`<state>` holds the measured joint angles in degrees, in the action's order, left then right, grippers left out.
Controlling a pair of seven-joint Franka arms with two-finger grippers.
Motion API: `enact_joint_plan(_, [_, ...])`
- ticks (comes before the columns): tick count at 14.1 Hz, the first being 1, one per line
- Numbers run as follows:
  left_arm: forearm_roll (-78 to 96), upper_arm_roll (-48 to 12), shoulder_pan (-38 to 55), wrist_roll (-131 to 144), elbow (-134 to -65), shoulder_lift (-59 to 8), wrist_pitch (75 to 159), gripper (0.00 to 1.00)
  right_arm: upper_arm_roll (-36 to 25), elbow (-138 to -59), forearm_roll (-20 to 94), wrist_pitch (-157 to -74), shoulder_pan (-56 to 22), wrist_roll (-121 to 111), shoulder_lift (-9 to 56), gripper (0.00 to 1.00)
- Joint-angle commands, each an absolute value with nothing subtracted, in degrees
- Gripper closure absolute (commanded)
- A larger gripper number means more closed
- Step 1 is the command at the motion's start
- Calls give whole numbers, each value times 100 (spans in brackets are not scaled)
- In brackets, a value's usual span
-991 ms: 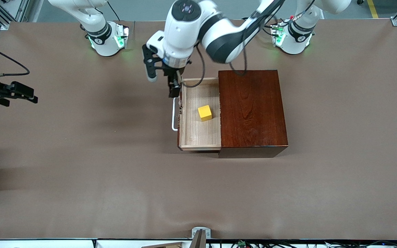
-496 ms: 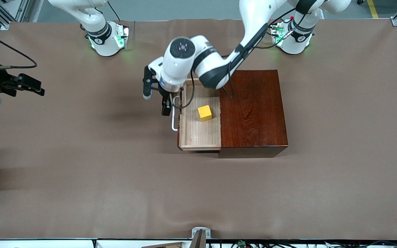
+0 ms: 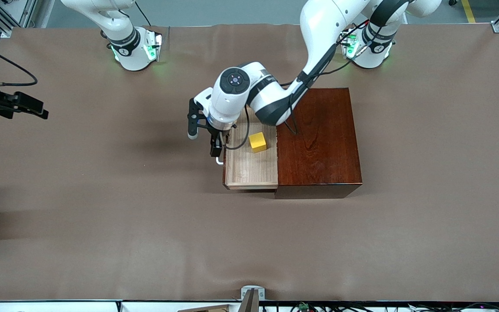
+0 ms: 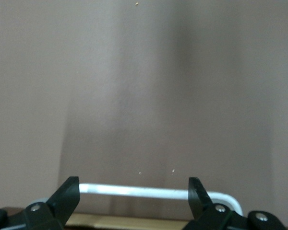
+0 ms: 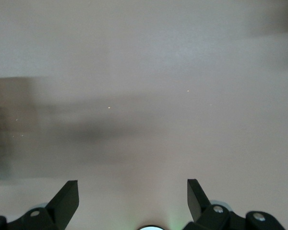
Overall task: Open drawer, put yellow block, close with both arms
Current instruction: 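Lower the left gripper to the drawer front and push the drawer shut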
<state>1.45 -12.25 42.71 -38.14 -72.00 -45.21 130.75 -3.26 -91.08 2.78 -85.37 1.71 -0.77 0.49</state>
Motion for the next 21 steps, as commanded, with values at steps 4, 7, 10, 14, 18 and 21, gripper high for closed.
enact_joint_plan(4, [-412, -1143, 4350, -3876, -7084, -4544, 12446, 0, -272, -8974, 272, -8481, 501, -70, 52, 0])
enact_joint_plan(7, [-527, -1134, 4359, -3876, -7075, -4526, 12051, 0, -264, -8947, 264, -8534, 457, -79, 62, 0])
enact_joint_plan(10, [-816, -1134, 4333, -3876, -7075, -4447, 11516, 0, -255, -8798, 255, -8543, 431, -79, 88, 0])
enact_joint_plan(14, [-879, -880, 4289, -3876, -7066, -4263, 10882, 0, -255, -8789, 281, -8569, 439, -79, 176, 0])
enact_joint_plan(18, [-1273, -738, 4263, -3920, -7075, -4097, 10468, 0, -246, -8789, 273, -8569, 387, -79, 290, 0])
enact_joint_plan(21, [-1476, -738, 4184, -3920, -7075, -3999, 10223, 0, -237, -8745, 168, -8500, 404, -88, 281, 0])
